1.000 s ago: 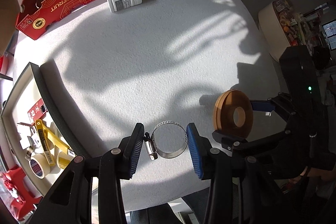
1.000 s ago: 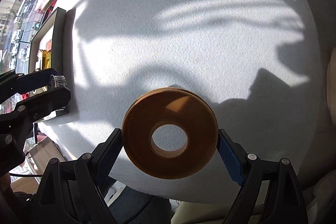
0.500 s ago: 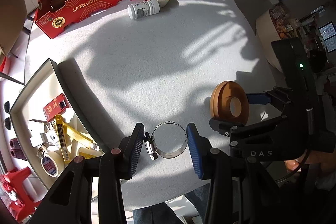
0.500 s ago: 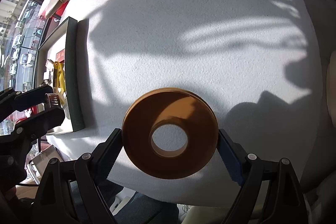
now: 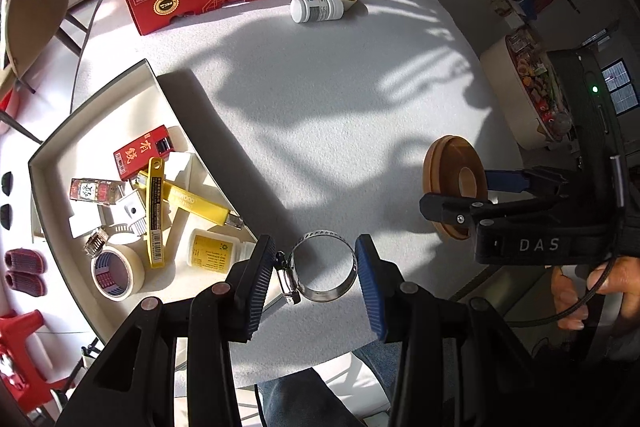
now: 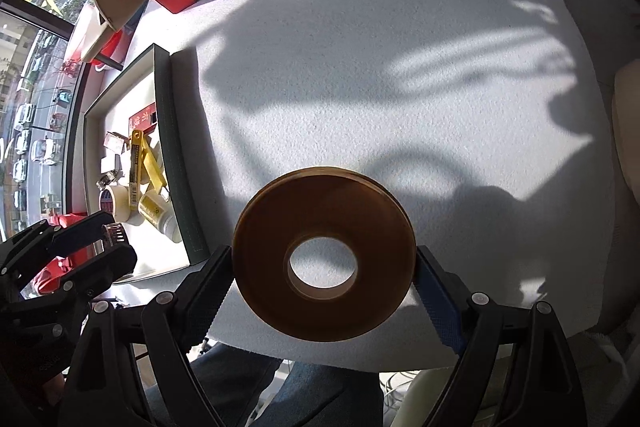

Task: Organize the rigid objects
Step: 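Carry the hose clamp in the left tool and brown ring in the right tool over the tray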

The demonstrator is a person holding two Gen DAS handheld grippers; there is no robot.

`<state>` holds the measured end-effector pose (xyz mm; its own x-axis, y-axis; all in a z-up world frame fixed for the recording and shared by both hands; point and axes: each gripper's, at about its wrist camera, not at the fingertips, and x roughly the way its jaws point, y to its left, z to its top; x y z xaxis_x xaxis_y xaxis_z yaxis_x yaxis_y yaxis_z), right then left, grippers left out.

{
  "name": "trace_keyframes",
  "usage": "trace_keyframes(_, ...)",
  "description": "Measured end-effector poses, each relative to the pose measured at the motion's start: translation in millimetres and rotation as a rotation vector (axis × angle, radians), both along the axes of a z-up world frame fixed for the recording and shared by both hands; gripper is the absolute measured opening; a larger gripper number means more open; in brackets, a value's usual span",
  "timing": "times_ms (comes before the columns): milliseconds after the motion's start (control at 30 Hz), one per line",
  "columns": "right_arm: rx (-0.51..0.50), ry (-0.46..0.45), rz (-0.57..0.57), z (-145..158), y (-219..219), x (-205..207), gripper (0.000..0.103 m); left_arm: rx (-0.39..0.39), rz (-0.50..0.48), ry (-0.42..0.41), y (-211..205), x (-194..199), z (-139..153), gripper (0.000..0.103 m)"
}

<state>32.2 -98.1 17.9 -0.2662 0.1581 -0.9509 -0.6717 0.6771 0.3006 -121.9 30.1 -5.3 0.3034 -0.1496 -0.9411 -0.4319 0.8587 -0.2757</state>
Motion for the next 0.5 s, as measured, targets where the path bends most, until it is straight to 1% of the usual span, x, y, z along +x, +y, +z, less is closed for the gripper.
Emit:
trace_keyframes(200, 0.024, -0.028, -0.035, 14, 7, -25, 0.088, 0.020, -0.002, -0.029, 18, -28, 1, 0.045)
trace_keyframes(300, 0.035, -0.033, -0.035, 17, 15, -37, 0.088, 0.028, 0.013, -0.043, 30, -38, 3, 0.045)
trace_keyframes(400, 0.046, -0.035, -0.013, 20, 28, -46, 0.088, 0.045, 0.041, -0.058, 42, -49, 6, 0.045)
trace_keyframes(500, 0.055, -0.048, 0.023, 27, 43, -52, 0.088, 0.048, 0.099, -0.073, 57, -61, 9, 0.045)
